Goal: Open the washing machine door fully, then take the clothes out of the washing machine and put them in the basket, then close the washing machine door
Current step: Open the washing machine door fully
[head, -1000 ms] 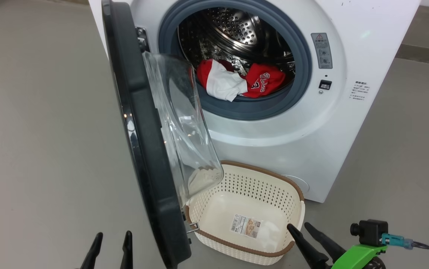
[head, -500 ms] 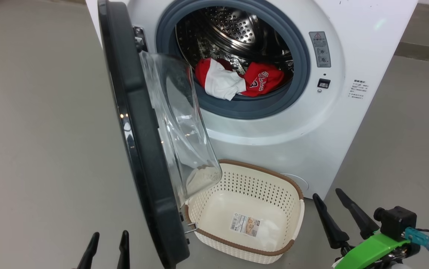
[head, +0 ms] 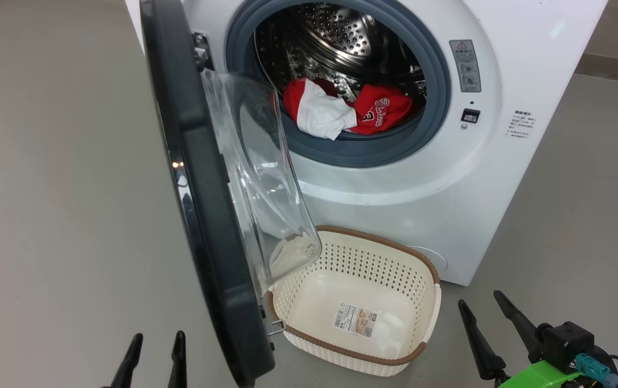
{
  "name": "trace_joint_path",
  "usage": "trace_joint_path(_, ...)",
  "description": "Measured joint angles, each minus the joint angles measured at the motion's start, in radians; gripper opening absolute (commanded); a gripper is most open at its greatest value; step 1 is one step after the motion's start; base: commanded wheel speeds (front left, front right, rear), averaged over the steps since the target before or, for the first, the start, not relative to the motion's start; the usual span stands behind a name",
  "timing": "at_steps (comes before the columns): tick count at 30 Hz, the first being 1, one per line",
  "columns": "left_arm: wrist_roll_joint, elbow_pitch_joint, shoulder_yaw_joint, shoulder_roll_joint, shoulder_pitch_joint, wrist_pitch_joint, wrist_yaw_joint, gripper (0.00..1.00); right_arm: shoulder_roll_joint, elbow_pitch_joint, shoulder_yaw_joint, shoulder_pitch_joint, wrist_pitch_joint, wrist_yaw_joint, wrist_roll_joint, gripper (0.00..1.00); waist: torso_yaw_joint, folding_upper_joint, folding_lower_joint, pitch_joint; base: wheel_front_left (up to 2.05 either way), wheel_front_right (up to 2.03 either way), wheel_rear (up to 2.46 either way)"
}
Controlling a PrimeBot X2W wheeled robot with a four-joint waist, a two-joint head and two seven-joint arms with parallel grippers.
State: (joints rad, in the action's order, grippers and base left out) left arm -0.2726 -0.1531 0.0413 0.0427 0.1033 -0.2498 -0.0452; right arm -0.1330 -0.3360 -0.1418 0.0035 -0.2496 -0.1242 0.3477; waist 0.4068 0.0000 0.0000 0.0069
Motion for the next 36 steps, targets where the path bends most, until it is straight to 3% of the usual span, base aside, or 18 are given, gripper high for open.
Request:
trace_joint_path(6,0.000,0.001,0.000,0.000,0.000,0.000,0.002,1.00,0.004,-0.003,-0.001,0.000,0.000,0.000,0.000,1.00,-0.001,0.0000,0.0000,0.002,0.00,0.00,0.00)
trace_joint_path(7,0.000,0.001,0.000,0.000,0.000,0.000,0.002,0.72,0.004,-0.003,-0.001,0.000,0.000,0.000,-0.001,1.00,-0.002,0.0000,-0.0001,0.002,0.00,0.00,0.00)
trace_joint_path(8,0.000,0.001,0.000,0.000,0.000,0.000,0.002,0.00,0.004,-0.003,-0.001,0.000,0.000,0.000,-0.003,1.00,-0.002,0.0000,0.0000,0.002,0.00,0.00,0.00)
trace_joint_path(14,-0.002,0.046,-0.029,-0.001,-0.004,0.000,0.017,0.00,0.004,-0.003,0.005,0.000,0.000,0.000,-0.006,1.00,-0.003,0.0000,-0.0001,-0.001,0.00,0.00,0.00)
trace_joint_path(22,0.006,0.288,-0.075,0.000,-0.067,-0.003,0.063,0.00,0.005,-0.003,0.014,0.000,0.000,0.000,-0.007,1.00,-0.003,0.0000,0.0000,0.005,0.00,0.00,0.00)
trace_joint_path(29,0.104,0.434,0.113,0.001,-0.067,-0.007,0.072,0.00,0.007,-0.003,0.024,0.000,0.000,0.000,-0.006,1.00,-0.008,0.0000,0.0000,0.005,0.00,0.00,0.00)
trace_joint_path(36,0.080,0.388,0.316,0.004,-0.059,-0.007,0.072,0.00,0.008,-0.008,0.016,0.000,0.000,0.000,-0.006,1.00,-0.018,0.0000,0.0000,0.007,0.00,0.00,0.00)
